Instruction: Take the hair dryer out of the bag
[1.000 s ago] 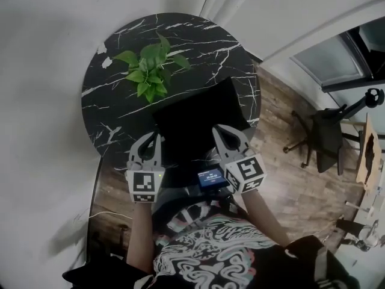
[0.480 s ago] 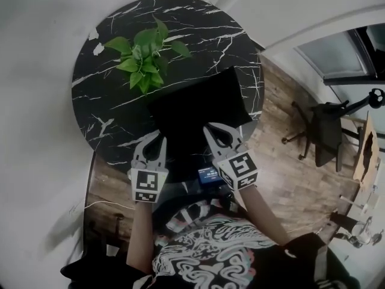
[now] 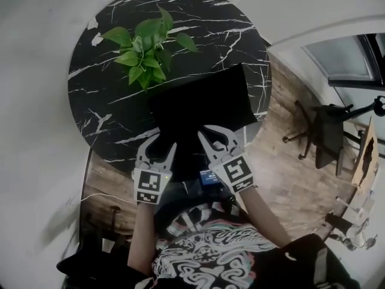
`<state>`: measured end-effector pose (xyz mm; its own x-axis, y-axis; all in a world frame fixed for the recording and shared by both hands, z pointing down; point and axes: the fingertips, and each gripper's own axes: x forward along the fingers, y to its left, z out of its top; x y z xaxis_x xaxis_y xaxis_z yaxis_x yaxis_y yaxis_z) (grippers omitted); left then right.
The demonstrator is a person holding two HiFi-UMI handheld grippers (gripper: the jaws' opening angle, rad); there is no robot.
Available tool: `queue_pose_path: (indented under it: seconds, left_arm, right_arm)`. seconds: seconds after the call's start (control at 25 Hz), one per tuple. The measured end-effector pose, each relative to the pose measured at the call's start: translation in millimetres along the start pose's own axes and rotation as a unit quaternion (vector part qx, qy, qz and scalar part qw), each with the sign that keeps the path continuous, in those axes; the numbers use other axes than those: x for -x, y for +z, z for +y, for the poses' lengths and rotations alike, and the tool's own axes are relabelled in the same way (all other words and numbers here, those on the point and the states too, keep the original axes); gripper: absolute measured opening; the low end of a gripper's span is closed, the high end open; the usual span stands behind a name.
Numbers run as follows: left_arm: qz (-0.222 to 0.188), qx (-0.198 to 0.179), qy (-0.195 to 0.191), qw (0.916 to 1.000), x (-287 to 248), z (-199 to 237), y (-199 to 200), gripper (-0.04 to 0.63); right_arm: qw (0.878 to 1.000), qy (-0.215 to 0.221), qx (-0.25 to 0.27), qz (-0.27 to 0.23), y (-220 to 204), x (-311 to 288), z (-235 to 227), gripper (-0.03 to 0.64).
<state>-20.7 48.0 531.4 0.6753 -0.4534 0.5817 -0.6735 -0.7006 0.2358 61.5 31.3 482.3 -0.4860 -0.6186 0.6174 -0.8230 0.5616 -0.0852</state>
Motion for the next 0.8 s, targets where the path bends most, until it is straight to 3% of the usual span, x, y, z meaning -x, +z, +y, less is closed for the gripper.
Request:
queue_pose_path:
  seconds: [0.28,0.44,0.56,0.8]
  left_arm:
    - [-0.003,0.117,-0.016,0.993,-8,3,-10,0.235]
    - [-0.002,0.138,-0.027,0.99,-12,3,-12,0.242]
    - [-0.003,0.155,-0.015,0.9877,-12,9,-15,0.241]
    - [0.008,0.189,-0.03,0.9815,-11,9,-15,0.202]
  right_arm:
    - [1.0,0.02,-0.005,0.017,-9,-9,1,0.021]
    - [1.0,0.023,-0.005,0.02,-10,-13,0,0.021]
    - [0.999,0.021,-0.013,0.021,-10,-14,-2,0.021]
    - [0.999,0.015,-0.026,0.02,-4,-10,-7,0.021]
